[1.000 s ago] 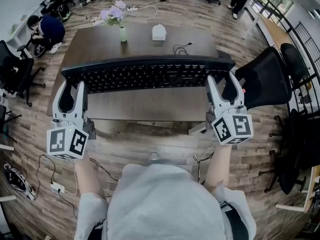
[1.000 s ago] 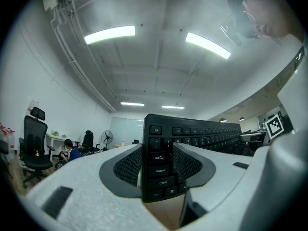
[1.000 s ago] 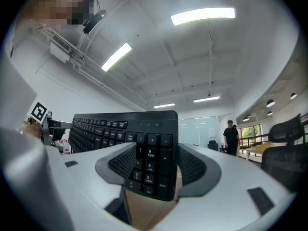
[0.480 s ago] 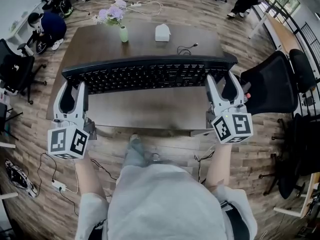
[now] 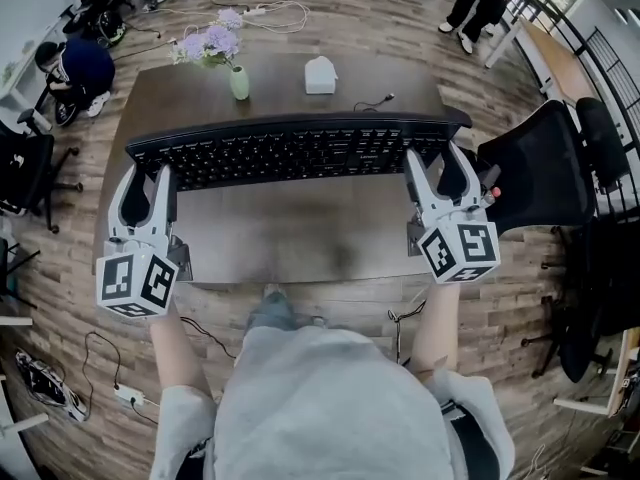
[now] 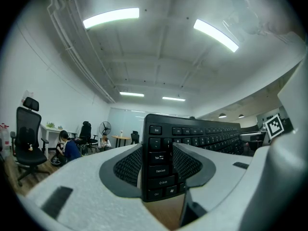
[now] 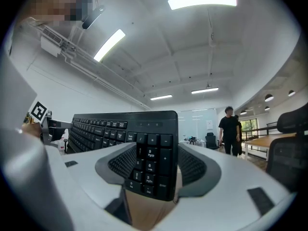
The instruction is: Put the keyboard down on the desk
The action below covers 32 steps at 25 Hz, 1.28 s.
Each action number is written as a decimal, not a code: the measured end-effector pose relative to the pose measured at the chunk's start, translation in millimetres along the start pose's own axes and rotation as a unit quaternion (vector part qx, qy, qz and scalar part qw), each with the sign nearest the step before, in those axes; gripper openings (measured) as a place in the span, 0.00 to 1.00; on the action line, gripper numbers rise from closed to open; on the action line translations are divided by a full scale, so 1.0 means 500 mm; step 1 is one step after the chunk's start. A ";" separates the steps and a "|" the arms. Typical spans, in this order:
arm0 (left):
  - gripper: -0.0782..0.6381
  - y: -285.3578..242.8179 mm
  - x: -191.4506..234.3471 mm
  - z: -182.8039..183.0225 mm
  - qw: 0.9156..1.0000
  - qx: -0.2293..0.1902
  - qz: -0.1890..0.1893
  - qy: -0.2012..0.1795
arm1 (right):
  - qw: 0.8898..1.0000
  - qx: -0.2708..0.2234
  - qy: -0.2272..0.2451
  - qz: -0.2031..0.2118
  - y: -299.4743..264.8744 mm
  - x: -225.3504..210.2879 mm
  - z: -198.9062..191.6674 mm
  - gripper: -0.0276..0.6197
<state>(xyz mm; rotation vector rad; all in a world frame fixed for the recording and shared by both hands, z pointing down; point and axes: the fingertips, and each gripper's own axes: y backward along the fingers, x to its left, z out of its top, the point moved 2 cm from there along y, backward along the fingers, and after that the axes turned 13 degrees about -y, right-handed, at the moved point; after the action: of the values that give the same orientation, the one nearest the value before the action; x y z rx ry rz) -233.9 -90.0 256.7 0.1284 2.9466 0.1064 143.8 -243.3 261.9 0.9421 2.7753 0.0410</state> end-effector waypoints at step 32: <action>0.36 -0.292 0.129 -0.319 0.981 0.154 -0.111 0.036 | 0.979 0.156 -0.051 -0.122 -0.209 -0.019 -0.288 0.41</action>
<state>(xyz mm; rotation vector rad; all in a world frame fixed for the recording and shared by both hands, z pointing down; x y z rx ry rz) -339.3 -239.0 389.0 -0.1649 3.0022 -0.3847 58.7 -326.1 394.6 0.6349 2.8256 -0.4798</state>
